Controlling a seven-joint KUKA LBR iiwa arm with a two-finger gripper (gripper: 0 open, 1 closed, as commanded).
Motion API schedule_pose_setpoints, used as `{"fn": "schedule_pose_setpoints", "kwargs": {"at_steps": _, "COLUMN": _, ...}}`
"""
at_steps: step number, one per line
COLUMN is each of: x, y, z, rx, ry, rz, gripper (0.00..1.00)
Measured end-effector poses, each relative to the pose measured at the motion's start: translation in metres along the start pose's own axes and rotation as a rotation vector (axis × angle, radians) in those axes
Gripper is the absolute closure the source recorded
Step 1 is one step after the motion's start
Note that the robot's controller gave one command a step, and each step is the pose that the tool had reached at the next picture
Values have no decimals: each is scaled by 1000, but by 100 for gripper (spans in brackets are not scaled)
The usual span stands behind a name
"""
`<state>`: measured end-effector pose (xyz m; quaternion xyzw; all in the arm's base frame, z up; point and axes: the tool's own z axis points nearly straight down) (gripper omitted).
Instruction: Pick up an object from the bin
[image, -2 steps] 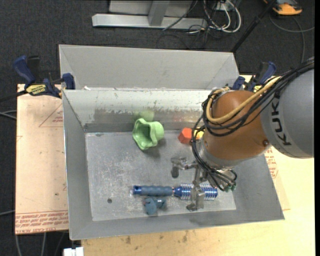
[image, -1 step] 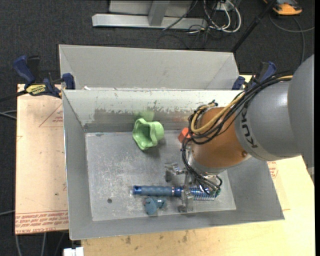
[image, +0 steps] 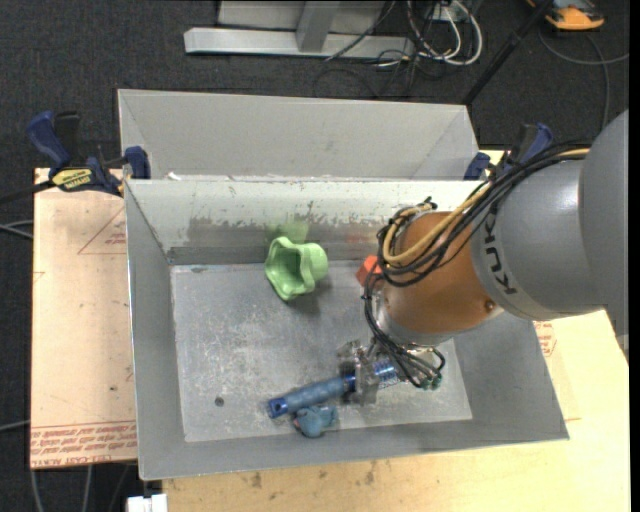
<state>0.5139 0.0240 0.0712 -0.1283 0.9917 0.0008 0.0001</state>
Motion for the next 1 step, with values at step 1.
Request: {"fn": "schedule_pose_setpoints", "kwargs": {"at_steps": 1, "x": 9, "y": 7, "z": -147, "rx": 3, "ry": -9, "rz": -8, "gripper": 100}}
